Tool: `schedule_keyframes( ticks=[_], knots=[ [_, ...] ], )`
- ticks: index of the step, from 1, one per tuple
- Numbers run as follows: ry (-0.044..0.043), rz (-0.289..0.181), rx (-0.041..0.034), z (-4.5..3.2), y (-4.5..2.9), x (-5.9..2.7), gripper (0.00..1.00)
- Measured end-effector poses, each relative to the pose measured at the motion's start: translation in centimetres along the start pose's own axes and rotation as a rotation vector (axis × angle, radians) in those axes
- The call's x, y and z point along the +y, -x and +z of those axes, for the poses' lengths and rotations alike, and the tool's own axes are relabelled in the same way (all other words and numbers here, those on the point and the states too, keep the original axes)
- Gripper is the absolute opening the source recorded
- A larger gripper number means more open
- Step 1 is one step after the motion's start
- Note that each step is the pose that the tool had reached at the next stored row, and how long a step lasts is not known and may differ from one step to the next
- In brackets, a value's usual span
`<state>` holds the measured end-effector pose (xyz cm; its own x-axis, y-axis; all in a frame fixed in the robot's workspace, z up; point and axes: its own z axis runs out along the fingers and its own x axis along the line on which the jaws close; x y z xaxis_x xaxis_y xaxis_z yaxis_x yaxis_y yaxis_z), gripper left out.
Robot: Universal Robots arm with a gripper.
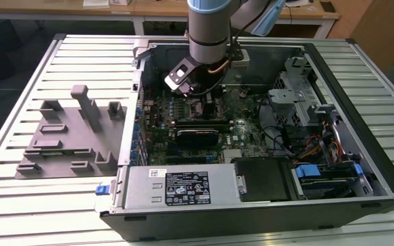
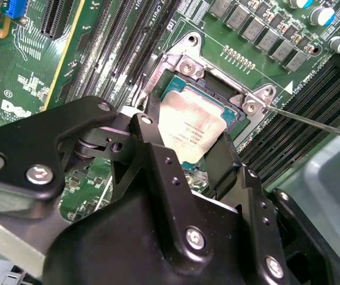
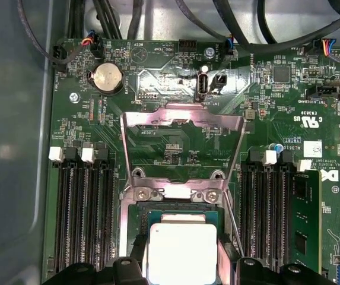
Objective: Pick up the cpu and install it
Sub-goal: 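Place the cpu into insertion slot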
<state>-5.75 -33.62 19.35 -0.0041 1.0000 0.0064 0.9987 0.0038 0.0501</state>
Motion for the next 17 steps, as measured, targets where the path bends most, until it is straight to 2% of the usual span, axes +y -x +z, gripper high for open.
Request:
schedule_keyframes(
  ticks=[6,9,17],
  knots=[
    [0.0,-0.001,-0.0004,0.08,-0.02,0.14,0.55],
    [-0.0003,-0.001,-0.0046,0.17,-0.03,0.13,0.55],
    [0.0,-0.002,-0.0051,0.19,-0.03,0.13,0.55]
  ],
)
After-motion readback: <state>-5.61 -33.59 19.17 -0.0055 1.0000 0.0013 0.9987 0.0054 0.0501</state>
